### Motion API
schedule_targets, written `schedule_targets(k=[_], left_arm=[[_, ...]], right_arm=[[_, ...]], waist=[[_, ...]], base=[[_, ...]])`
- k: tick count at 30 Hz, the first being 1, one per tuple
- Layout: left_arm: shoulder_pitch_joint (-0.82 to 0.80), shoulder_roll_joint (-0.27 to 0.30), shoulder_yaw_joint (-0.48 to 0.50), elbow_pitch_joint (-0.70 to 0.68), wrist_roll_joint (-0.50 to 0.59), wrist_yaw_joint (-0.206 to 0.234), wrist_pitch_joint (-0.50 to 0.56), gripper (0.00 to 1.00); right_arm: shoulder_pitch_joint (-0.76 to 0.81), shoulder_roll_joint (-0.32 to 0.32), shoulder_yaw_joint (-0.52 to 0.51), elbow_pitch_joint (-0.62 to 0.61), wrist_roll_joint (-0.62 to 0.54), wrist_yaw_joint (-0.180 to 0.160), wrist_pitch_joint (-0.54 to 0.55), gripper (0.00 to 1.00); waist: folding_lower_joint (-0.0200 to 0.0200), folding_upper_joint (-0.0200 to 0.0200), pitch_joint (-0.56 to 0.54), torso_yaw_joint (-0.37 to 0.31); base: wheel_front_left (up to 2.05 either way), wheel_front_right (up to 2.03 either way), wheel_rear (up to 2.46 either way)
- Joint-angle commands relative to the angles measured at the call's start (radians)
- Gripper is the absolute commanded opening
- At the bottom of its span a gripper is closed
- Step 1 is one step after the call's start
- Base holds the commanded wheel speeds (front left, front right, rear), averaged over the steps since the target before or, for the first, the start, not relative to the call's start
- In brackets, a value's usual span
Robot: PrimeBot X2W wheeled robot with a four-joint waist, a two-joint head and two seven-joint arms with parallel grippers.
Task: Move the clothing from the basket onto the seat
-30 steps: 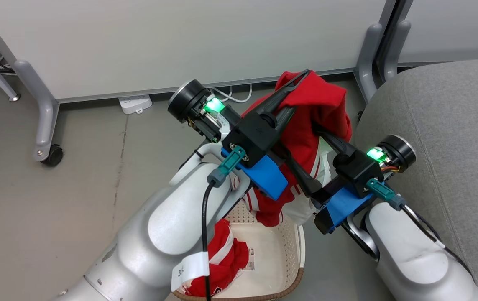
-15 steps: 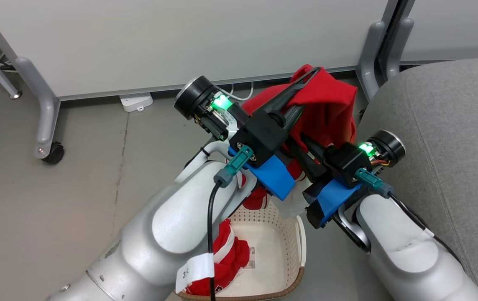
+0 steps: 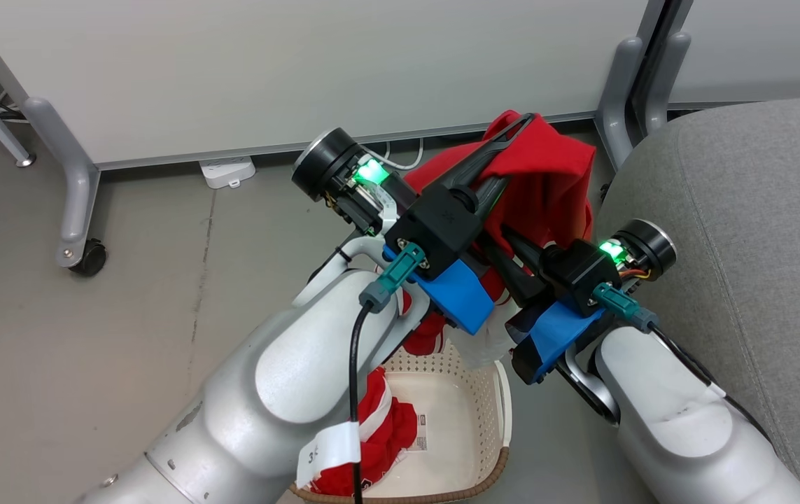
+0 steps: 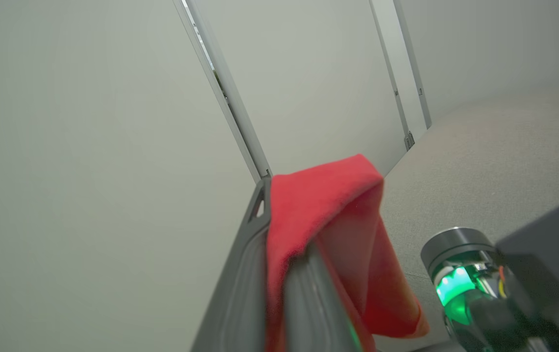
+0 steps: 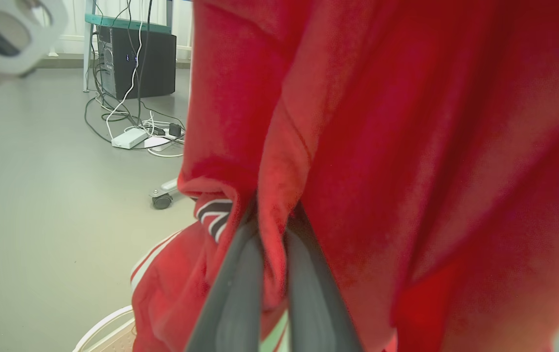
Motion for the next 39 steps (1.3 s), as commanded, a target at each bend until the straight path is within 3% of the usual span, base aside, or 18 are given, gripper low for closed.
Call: schedule_targets(k=[1, 2, 3, 4, 23, 39], left_arm=[[-0.012, -0.002, 0.001, 0.001, -0.002, 0.002, -0.005, 0.0], [-0.011, -0.002, 0.002, 0.003, -0.004, 0.003, -0.005, 0.0], [-0.01, -0.002, 0.001, 0.007, -0.005, 0.004, -0.005, 0.36], [-0.011, -0.002, 0.001, 0.008, -0.006, 0.006, -0.005, 1.0], [-0.017, -0.001, 0.008, 0.01, 0.001, 0.004, -0.005, 1.0], [-0.023, 0.018, 0.005, 0.013, 0.005, -0.014, -0.004, 1.0]], right_arm=[[-0.003, -0.002, 0.002, -0.003, 0.009, 0.0, -0.004, 0.0], [-0.002, -0.002, 0.002, -0.004, 0.01, 0.0, -0.003, 0.0], [-0.001, -0.002, 0.002, -0.005, 0.01, 0.0, -0.004, 0.0], [0.0, -0.002, 0.002, -0.006, 0.009, 0.0, -0.004, 0.0], [0.006, 0.0, -0.024, -0.022, 0.012, 0.0, -0.004, 0.0], [0.032, 0.017, -0.173, -0.084, -0.005, 0.0, -0.004, 0.0]], waist=[[0.0, 0.0, 0.001, 0.0], [0.0, 0.0, 0.001, 0.0], [0.0, 0.0, 0.001, 0.0], [0.0, 0.0, 0.002, 0.0], [0.0, 0.0, 0.044, -0.031], [0.0, 0.0, 0.126, -0.188]], base=[[0.0, 0.0, 0.0], [0.0, 0.0, 0.0], [0.0, 0.0, 0.0], [0.0, 0.0, 0.0], [0.0, 0.0, 0.0], [0.0, 0.0, 0.0]])
